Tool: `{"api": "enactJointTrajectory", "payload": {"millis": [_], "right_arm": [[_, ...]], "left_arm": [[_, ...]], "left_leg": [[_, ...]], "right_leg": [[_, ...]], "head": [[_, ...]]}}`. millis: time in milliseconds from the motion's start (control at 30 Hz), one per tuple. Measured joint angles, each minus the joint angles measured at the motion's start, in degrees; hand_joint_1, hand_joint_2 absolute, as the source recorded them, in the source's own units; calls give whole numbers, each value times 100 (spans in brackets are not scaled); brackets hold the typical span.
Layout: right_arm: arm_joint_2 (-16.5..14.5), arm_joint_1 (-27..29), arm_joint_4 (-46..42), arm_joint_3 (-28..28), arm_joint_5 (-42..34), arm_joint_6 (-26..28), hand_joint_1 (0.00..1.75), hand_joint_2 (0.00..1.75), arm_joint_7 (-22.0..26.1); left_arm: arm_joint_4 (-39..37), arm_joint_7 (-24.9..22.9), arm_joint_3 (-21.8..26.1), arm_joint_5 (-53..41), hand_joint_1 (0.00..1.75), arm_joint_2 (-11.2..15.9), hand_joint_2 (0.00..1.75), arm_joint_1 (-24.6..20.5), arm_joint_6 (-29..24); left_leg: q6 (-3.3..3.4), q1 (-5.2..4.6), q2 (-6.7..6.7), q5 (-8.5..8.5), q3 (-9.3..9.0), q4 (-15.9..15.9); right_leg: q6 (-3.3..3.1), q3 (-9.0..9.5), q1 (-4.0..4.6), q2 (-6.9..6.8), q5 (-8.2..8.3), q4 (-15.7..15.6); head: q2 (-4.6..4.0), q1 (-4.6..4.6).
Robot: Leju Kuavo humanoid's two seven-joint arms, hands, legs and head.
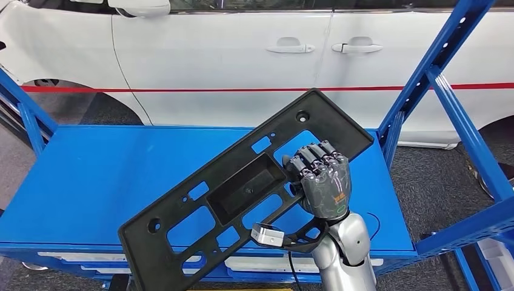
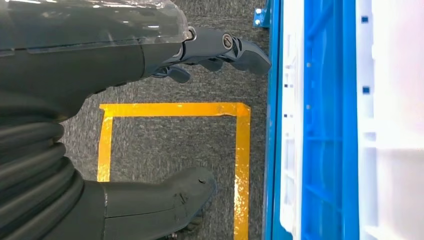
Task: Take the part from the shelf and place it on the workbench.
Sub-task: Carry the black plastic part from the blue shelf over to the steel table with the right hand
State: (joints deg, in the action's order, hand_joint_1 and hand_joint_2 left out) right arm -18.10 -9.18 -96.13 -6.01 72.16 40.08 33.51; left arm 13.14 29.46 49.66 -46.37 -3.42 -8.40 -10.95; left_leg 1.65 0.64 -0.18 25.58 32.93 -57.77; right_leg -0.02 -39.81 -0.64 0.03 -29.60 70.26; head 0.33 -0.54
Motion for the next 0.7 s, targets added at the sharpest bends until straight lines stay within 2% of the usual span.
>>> {"api": "enactJointTrajectory", "payload": {"millis": [67,100,200,233,300,367,400,433,467,567,600,700], "right_arm": [[-2,1,0,-1,-17,0,175,175,3],[-3,3,0,-2,-37,0,175,175,6],[-5,10,0,-2,-185,-1,175,175,44],[-7,11,2,-6,-253,-1,175,175,72],[-10,9,10,-24,-355,-2,175,175,119],[-11,8,28,-41,-397,-2,175,175,149],[-11,9,39,-44,-401,-2,175,175,157],[-11,9,48,-44,-401,-2,175,175,164],[-11,9,55,-44,-401,-2,175,175,169],[-11,8,58,-48,-401,-2,175,175,173],[-11,8,58,-52,-401,-2,175,175,173],[-10,6,60,-64,-401,-2,175,175,175]], "left_arm": [[0,-7,5,12,0,-3,175,-1,1],[0,-15,13,26,0,-3,175,-2,3],[0,-84,60,95,0,-3,175,-1,30],[0,-119,75,111,0,-4,175,0,46],[0,-179,101,125,0,-7,175,2,71],[0,-219,129,128,0,-8,175,5,86],[0,-229,139,130,0,-8,175,10,91],[0,-234,146,132,0,-9,175,15,95],[0,-236,149,134,0,-9,175,18,97],[0,-236,158,137,0,-6,175,2,98],[0,-237,163,137,0,-5,175,-5,98],[0,-242,181,127,0,-2,175,-2,93]], "left_leg": [[-54,-18,-12,42,13,-61],[-88,-28,-15,55,24,-84],[-186,-16,-15,58,37,-101],[-215,-6,-13,111,50,-140],[-272,6,-8,422,192,-522],[-309,11,-7,837,470,-1255],[-314,11,-7,951,574,-1544],[-310,11,-7,954,583,-1639],[-296,9,-7,854,474,-1498],[-205,-23,-9,425,-183,-349],[-173,-47,-10,362,-300,-114],[-78,-86,-11,251,-314,17]], "right_leg": [[-39,359,7,1,258,-715],[-64,444,17,5,294,-898],[-160,460,36,18,325,-988],[-196,461,30,13,347,-1008],[-256,446,15,-6,387,-1039],[-285,398,25,-16,411,-1030],[-291,368,32,-18,424,-1019],[-294,337,39,-19,437,-1006],[-292,310,44,-18,452,-994],[-257,273,53,-15,511,-982],[-228,268,50,-16,537,-988],[-117,263,34,-19,628,-1032]], "head": [[0,-2],[0,-3],[0,-3],[0,-3],[0,-4],[0,-5],[0,-5],[0,-5],[0,-5],[0,-4],[0,-4],[0,-3]]}}
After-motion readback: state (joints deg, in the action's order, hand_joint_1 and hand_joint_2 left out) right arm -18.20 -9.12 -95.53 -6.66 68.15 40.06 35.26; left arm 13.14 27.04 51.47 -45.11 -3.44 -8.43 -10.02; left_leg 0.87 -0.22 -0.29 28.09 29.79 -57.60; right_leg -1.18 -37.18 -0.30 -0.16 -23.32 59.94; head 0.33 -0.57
